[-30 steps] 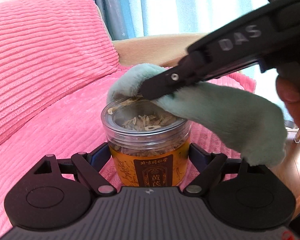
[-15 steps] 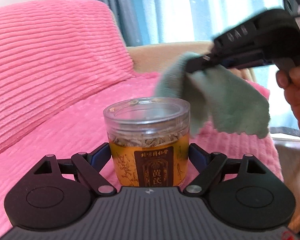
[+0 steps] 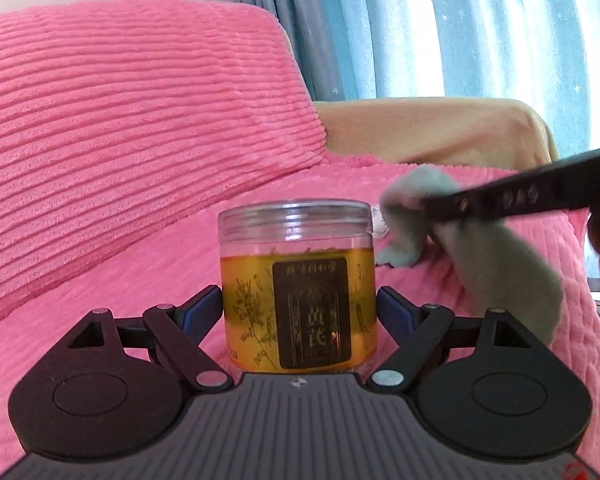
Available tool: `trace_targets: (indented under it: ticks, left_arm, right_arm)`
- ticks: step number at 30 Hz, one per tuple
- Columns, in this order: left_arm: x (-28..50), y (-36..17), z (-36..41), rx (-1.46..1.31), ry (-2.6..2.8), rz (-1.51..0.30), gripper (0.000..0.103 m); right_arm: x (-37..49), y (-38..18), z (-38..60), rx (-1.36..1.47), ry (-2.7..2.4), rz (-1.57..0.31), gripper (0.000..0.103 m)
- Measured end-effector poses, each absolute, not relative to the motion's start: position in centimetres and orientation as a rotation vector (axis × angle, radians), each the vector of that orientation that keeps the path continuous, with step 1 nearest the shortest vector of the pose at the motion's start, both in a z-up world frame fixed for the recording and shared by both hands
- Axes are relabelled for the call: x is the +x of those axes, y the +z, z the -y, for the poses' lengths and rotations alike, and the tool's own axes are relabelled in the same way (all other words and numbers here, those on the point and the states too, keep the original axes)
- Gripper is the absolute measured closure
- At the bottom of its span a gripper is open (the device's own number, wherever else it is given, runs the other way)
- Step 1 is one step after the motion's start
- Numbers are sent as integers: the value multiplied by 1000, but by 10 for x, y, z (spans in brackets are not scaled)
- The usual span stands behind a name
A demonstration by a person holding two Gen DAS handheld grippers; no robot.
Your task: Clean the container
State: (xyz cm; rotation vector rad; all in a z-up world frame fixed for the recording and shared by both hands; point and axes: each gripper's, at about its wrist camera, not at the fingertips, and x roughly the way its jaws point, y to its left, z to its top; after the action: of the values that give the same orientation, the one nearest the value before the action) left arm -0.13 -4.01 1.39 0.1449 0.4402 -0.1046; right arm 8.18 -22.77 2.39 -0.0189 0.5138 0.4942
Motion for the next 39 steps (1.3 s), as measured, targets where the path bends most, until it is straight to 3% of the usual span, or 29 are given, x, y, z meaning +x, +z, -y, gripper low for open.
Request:
trace_targets:
  ticks: [7,12,16,20,22,25,27,39]
  left_arm:
    - [-11,14,30,112,-111,-495,19]
    - [-12,15,30,109,-110,-504,19]
    - [-16,17,30,119,-104,-499,17]
    - [-21,21,28,118,-99,-495,15]
    - [-24,23,27,117,-98,-499,15]
    - [-27,25,27,117,-99,-506,13]
    - [-30,28,28,117,-102,-509,10]
    - [-33,34,24,93,-62,-573,1]
  right_arm:
    - [82,17,223,4,547,-608,90]
    - [77,17,224,-4,553,-592,72]
    - [72,22,229,-14,539,-573,66]
    - [66,27,234,-20,520,-542,39]
    - [64,33,236,-15,517,-528,37]
    - [61,39,237,-30,487,-516,22]
    - [59,42,236,-41,459,-507,2]
    - [68,35,246,-69,267,-649,1]
